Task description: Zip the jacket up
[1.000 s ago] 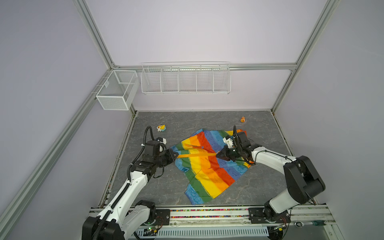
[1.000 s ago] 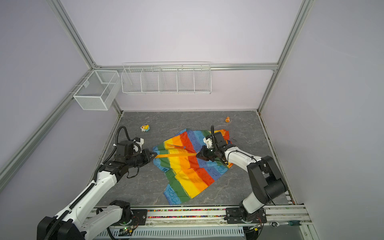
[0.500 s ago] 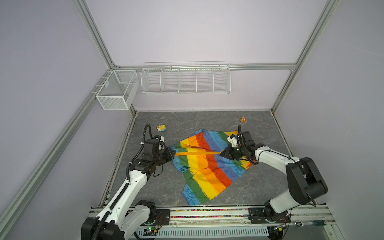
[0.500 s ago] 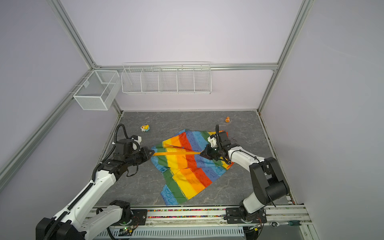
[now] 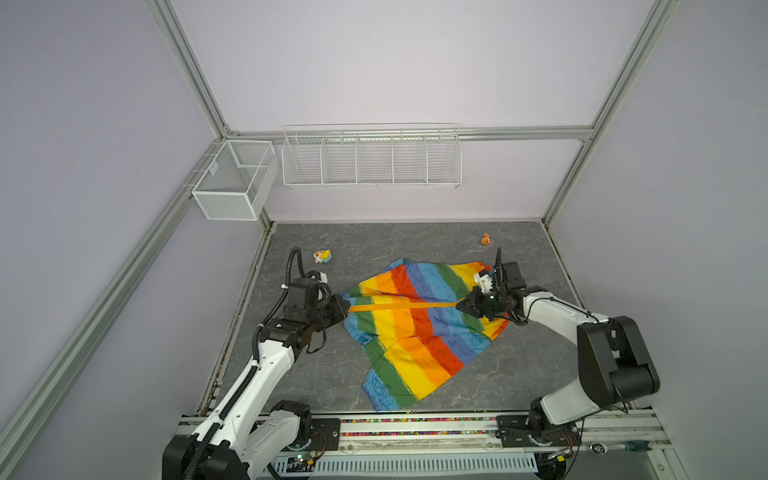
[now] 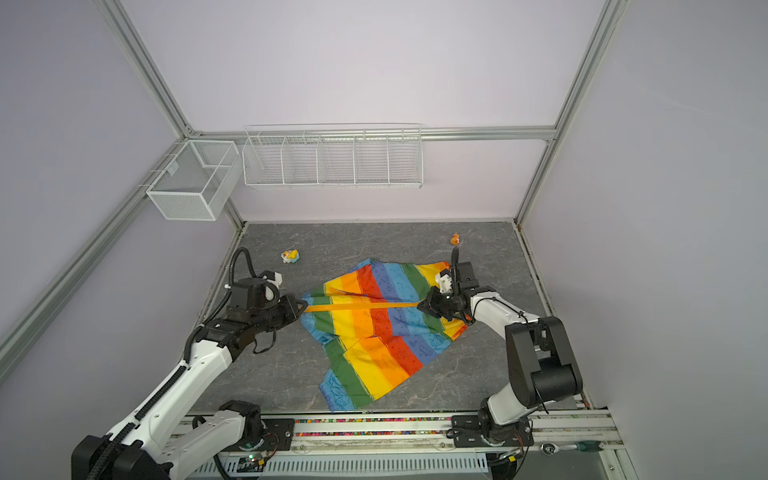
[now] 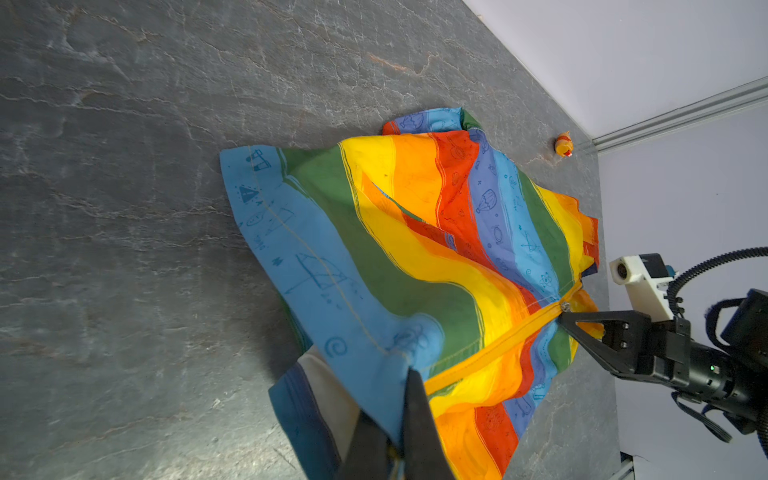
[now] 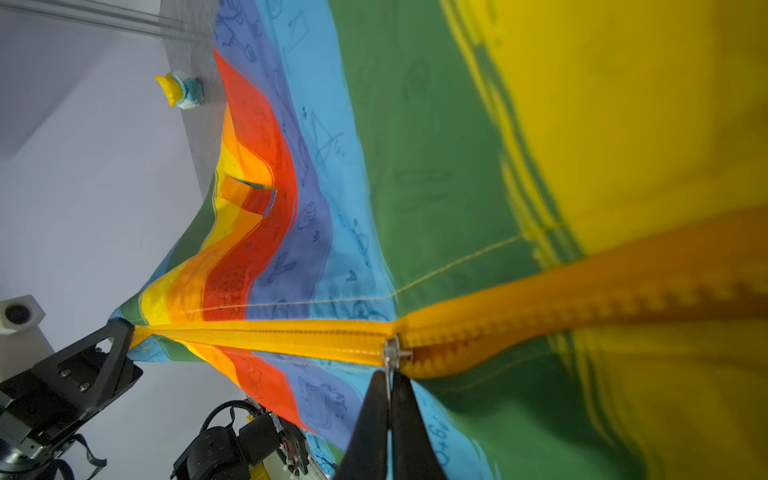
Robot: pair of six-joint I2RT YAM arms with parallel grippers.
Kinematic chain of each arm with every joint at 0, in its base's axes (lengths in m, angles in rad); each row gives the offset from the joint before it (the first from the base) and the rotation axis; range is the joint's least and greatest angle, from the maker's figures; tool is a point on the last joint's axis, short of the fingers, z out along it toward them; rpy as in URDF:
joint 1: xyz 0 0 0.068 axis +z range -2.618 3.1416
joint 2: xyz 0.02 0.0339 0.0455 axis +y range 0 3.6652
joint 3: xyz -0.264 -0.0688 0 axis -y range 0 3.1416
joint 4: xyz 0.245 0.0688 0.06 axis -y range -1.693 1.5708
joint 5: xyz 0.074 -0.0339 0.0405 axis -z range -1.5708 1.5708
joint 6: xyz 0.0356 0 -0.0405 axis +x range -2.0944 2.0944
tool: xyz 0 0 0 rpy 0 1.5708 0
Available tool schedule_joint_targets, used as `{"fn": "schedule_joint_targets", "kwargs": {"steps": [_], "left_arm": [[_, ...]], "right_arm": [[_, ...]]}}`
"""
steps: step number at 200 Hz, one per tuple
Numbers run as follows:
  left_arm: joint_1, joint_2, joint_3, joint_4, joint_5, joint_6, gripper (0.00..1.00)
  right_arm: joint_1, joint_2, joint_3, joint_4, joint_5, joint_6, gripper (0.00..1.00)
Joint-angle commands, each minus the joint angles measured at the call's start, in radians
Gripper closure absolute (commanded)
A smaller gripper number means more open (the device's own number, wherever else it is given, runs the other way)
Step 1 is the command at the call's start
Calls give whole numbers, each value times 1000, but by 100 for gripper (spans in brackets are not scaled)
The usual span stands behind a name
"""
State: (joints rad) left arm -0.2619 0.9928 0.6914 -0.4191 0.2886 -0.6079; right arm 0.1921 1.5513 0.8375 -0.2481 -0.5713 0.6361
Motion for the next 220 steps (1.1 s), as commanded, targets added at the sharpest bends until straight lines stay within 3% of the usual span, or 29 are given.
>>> {"fn": "schedule_joint_targets", "kwargs": {"steps": [1,146,220], "left_arm": [[24,-14,39,-6,-73,22,100],[32,-1,35,8,-68,17,100],[32,22,41,28,-59,19,100]], "right_arm": [[-67,-26,-24,-57,51,-39,93],[-357,-19,-41,-110,18,-121,93],[-386,-33,-16,-130,13,-129,93]]}}
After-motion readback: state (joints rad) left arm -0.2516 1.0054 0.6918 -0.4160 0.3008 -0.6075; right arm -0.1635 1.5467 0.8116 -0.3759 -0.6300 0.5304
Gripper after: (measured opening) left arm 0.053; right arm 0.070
